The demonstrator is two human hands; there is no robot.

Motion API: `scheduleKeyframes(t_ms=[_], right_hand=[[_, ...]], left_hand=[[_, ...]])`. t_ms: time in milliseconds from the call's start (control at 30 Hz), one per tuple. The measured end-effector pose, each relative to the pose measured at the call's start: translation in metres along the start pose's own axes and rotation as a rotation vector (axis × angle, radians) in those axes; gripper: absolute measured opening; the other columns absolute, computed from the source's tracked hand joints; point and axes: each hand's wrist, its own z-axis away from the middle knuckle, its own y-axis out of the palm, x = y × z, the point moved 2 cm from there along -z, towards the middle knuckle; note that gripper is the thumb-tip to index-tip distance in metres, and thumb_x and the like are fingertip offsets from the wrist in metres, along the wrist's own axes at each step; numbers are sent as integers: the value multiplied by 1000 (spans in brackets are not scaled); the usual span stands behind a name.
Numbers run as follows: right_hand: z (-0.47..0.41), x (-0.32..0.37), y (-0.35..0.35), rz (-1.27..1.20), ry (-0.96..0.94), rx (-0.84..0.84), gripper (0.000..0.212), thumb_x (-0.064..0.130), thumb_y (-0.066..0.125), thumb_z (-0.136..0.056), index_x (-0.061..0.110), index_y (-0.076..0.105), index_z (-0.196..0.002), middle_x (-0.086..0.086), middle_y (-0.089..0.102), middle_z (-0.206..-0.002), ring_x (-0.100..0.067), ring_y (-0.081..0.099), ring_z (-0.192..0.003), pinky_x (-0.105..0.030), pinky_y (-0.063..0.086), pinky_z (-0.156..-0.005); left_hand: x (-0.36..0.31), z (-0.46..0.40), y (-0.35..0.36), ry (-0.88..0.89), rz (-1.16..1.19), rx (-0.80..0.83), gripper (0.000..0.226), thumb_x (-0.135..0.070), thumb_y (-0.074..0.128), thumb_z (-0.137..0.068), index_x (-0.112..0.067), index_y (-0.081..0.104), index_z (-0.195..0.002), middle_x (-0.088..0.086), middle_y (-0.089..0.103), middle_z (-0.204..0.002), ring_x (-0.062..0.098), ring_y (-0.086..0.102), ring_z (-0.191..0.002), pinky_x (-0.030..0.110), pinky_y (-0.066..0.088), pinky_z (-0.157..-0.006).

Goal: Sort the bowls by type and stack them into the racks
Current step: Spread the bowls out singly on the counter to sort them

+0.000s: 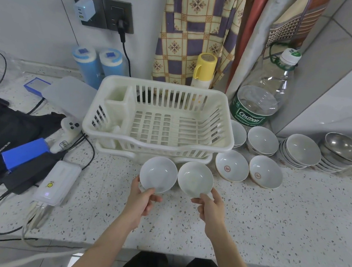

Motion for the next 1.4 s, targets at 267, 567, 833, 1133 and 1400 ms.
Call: scheduleKeyframes(t_ms=[267, 567, 833, 1133, 1400], right_hand=[[1, 1, 0, 76, -18, 15, 60, 12, 56, -94, 33, 38, -147, -5, 76, -74, -8, 42, -41, -20, 36, -40], [0, 7, -21, 143, -25, 68, 58, 27, 60, -96, 25, 34, -148, 1, 75, -76, -9, 48, -51, -17, 41, -44], [-12, 49, -95, 290, 6, 151, 20, 29, 58, -95, 18, 64, -111, 3, 75, -72, -9, 41, -45, -17, 31, -38], [-47, 125, -186, 183, -168, 70, 10, 26, 63, -93, 24, 71, -88, 2, 74, -68, -6, 39, -40, -14, 30, -37], [-122, 180, -199, 463, -187, 19, 20, 23, 52, -93, 14, 67, -83, 4, 72, -72, -13, 42, -55, -25, 30, -50]], left_hand=[[2, 8, 1, 43, -34, -19, 68, -22, 62, -95, -48, 24, -145, 16, 75, -77, 11, 34, -37, 21, 28, -35], [5, 27, 13, 169, 130, -298, 46, -42, 60, -94, -56, 38, -132, 18, 70, -74, 8, 34, -35, 21, 28, -34], [-9, 47, 95, 331, 58, -192, 17, -33, 55, -97, -19, 65, -95, 5, 57, -52, 10, 29, -34, 18, 24, -34], [-52, 10, 243, 140, -6, 43, 28, -45, 47, -100, -24, 63, -106, 4, 70, -70, 11, 35, -36, 19, 25, -36], [-90, -47, 304, -8, 126, -90, 21, -22, 58, -97, -17, 45, -112, 8, 70, -86, 11, 51, -39, 15, 30, -34]])
